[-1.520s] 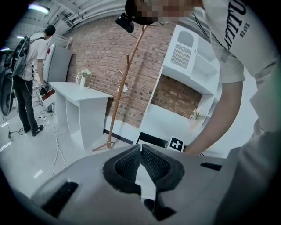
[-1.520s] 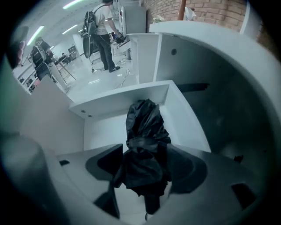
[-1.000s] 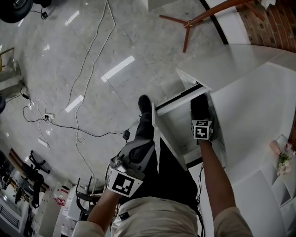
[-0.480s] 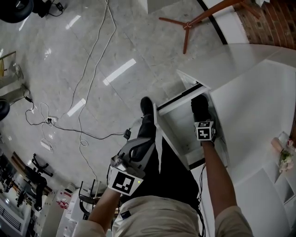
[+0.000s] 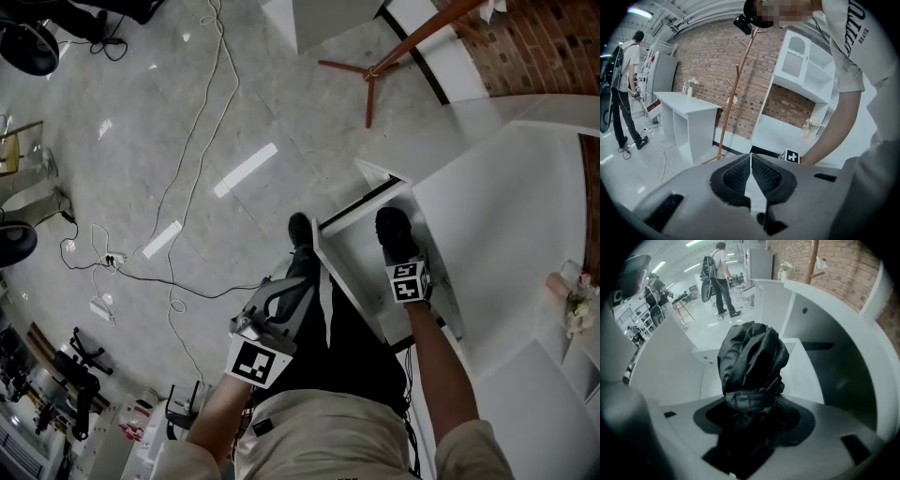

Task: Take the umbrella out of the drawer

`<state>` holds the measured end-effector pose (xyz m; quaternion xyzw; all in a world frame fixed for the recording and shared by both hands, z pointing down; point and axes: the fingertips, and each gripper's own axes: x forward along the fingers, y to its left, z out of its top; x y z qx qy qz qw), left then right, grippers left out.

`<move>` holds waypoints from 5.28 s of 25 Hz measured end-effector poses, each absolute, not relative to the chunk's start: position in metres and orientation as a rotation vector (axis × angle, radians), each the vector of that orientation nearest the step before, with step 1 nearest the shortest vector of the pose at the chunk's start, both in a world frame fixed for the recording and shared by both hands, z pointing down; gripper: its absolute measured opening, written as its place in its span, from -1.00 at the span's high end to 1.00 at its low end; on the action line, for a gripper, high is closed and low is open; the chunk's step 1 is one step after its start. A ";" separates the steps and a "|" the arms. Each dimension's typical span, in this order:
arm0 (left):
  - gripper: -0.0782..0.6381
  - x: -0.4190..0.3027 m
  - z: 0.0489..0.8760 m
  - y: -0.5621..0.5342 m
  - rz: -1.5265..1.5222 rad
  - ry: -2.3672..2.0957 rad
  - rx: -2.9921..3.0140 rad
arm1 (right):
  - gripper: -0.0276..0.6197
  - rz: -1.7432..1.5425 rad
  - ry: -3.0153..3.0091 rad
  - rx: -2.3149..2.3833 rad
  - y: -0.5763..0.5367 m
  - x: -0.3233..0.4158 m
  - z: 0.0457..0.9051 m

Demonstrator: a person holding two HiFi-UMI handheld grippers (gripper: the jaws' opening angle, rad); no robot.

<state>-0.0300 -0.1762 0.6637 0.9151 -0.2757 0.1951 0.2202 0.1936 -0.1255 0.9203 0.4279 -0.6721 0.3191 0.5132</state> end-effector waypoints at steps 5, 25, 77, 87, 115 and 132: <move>0.71 -0.028 0.643 -0.175 0.507 -0.782 2.559 | 0.06 0.734 -1.674 1.012 -0.125 0.179 0.894; 0.71 -0.045 0.582 -0.153 0.497 -0.705 2.699 | 0.06 0.715 -1.807 1.296 -0.128 0.167 0.758; 0.71 -0.019 0.476 0.016 0.317 -0.656 2.841 | 0.06 0.568 -2.193 1.932 0.070 0.213 0.481; 0.71 -0.047 0.446 0.041 0.285 -0.731 2.827 | 0.06 0.523 -2.244 1.938 0.096 0.211 0.450; 0.71 -0.139 0.368 -0.044 0.129 -0.788 2.896 | 0.06 0.295 -2.157 2.333 0.107 0.196 0.347; 0.71 -0.135 0.365 -0.052 0.096 -0.777 2.891 | 0.06 0.257 -2.172 2.316 0.102 0.191 0.335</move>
